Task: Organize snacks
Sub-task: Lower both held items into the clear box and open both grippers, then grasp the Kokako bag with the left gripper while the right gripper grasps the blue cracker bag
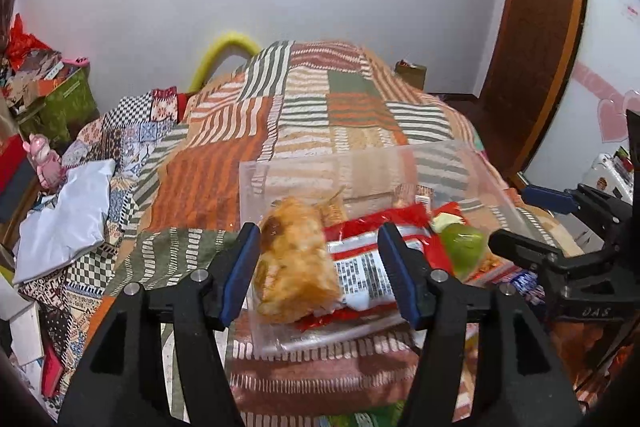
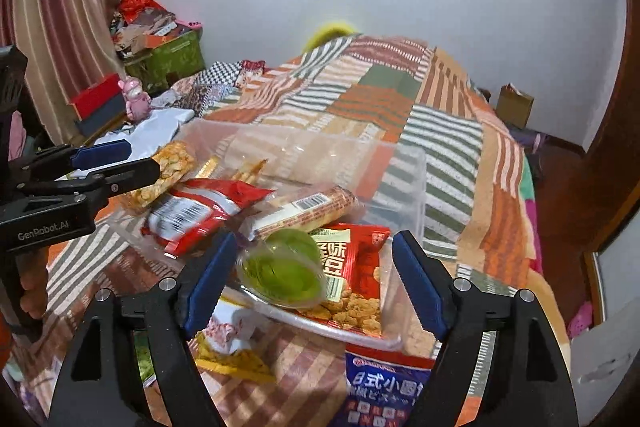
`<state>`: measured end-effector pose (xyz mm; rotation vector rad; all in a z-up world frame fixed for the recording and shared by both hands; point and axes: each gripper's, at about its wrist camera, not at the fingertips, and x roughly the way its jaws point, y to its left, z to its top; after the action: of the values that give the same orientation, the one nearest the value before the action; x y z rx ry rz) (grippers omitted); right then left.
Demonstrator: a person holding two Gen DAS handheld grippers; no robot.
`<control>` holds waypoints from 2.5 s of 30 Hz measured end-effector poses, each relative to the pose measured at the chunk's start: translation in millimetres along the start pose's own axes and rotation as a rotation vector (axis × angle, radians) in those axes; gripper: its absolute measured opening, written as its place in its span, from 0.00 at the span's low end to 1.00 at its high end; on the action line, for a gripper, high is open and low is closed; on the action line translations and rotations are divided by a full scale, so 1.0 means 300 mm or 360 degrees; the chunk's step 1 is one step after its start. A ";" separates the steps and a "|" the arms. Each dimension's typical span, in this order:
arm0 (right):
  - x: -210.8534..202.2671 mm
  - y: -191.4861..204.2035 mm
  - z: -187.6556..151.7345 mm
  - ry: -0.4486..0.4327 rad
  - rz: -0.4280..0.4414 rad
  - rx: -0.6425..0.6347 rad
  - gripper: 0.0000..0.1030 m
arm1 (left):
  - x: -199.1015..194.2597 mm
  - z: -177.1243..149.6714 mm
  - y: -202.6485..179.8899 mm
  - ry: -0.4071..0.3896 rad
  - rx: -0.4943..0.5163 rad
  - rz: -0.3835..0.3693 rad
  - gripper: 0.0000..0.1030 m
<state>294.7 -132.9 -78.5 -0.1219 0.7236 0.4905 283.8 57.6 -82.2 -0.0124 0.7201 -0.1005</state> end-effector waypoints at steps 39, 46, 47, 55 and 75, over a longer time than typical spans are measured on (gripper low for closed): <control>-0.009 -0.183 -0.307 0.0358 -0.0029 0.0124 0.84 | 0.181 -0.157 -0.334 0.0610 0.0152 -0.0092 0.81; 0.037 -0.161 -0.325 0.0458 -0.0026 0.0102 0.87 | 0.250 -0.170 -0.306 0.0757 0.0030 -0.0129 0.68; 0.038 -0.161 -0.324 0.0460 -0.0034 0.0096 0.86 | 0.252 -0.171 -0.304 0.0758 0.0018 -0.0145 0.66; 0.011 -0.143 -0.328 0.0410 -0.0023 0.0081 0.69 | 0.234 -0.183 -0.301 0.0716 0.0001 -0.0168 0.52; -0.155 -0.083 -0.282 0.0191 -0.0044 0.0020 0.63 | -0.005 -0.225 -0.279 0.0525 0.0018 -0.0180 0.49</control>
<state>225.2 -195.9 -112.5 -0.1501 0.8412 0.4550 231.0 -24.0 -128.1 -0.0262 1.0489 -0.2185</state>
